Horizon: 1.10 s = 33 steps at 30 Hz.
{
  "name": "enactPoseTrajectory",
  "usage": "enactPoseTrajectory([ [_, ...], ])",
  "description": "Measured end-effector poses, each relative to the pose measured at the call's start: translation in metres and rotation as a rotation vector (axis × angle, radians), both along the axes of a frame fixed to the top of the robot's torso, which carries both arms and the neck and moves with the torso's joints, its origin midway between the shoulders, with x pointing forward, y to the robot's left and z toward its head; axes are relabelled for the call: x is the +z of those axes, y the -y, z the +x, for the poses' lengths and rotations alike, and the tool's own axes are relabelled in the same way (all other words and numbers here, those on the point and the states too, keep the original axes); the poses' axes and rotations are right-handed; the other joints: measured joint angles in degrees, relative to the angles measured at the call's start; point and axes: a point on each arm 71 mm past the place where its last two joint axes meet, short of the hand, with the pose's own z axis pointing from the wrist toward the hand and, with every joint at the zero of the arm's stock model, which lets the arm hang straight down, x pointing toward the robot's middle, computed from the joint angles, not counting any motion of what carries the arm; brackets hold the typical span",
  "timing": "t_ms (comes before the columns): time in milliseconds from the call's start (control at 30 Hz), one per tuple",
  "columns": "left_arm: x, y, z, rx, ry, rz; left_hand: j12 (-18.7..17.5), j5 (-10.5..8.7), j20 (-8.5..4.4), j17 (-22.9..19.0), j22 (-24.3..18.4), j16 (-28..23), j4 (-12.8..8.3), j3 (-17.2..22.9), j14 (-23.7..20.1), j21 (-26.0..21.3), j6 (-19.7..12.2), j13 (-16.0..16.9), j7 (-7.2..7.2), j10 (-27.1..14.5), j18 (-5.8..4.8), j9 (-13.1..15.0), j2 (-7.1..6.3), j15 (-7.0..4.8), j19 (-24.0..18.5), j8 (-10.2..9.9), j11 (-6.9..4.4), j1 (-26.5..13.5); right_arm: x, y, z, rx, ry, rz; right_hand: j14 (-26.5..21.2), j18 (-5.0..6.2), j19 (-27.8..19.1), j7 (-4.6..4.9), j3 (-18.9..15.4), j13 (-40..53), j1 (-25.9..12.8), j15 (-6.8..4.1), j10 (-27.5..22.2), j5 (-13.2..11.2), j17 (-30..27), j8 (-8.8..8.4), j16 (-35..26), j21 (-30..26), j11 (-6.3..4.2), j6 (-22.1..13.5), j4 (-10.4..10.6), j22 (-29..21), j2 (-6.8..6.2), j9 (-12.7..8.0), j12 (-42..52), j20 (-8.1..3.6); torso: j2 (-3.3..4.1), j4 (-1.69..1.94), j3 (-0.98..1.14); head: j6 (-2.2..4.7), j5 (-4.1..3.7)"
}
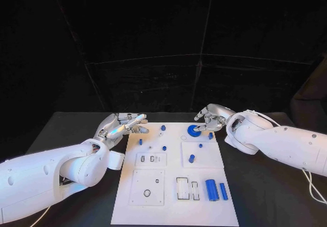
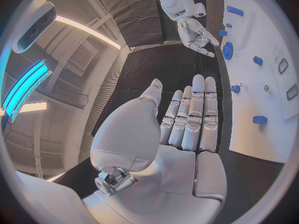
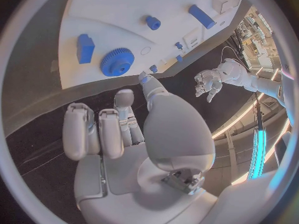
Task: Assemble the parts on the task board
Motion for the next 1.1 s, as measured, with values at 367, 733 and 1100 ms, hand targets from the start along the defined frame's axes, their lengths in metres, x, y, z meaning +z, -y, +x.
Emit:
enactPoseTrajectory([
  [367, 0.000, -0.001, 0.001, 0.001, 0.000, 0.000, 0.0, 0.00, 0.00, 0.0, 0.0, 0.0, 0.0, 0.0, 0.0, 0.0, 0.0, 0.0, 0.00, 0.0, 0.00, 0.0, 0.00, 0.00, 0.0, 0.0, 0.00, 0.0, -0.007, -0.008, 0.004, 0.000, -0.082, -0.026, 0.0, -1.25, 1.7, 0.54, -1.7, 15.9, 2.8, 0.82, 3.5, 0.0, 0.5, 1.18, 2.8, 2.7, 0.88, -0.9, 0.4, 0.1, 1.14, 0.0, 14.1, 0.67, 0.12, 0.24, -0.15, -0.23, -0.27],
  [733, 0.000, -0.001, 0.001, 0.001, 0.000, 0.000, 0.0, 0.00, 0.00, 0.0, 0.0, 0.0, 0.0, 0.0, 0.0, 0.0, 0.0, 0.0, 0.00, 0.0, 0.00, 0.0, 0.00, 0.00, 0.0, 0.0, 0.00, 0.0, -0.011, -0.009, 0.008, -0.025, -0.115, -0.051, 0.2, -1.25, 1.7, 0.74, -1.3, 18.8, 4.0, 1.03, 4.7, -1.3, 0.5, 1.63, 3.1, 3.0, 1.21, -1.1, -0.2, 0.1, 1.63, 0.1, 16.3, 0.67, 0.14, 0.16, -0.20, -0.35, -0.18],
  [1100, -0.001, -0.001, 0.001, 0.002, 0.000, 0.000, 0.0, 0.00, 0.00, 0.0, 0.0, 0.0, 0.0, 0.0, 0.0, 0.0, 0.0, 0.0, 0.00, 0.0, 0.00, 0.0, 0.00, 0.00, 0.0, 0.0, 0.00, 0.0, -0.011, -0.009, 0.009, -0.044, -0.118, -0.062, 0.2, -1.24, 1.7, 0.74, -1.0, 19.0, 4.3, 1.03, 5.4, -1.3, 0.5, 1.63, 3.3, 3.3, 1.11, -1.1, -0.5, 0.1, 1.86, 0.0, 17.6, 0.67, 0.14, 0.16, -0.20, -0.35, -0.28],
])
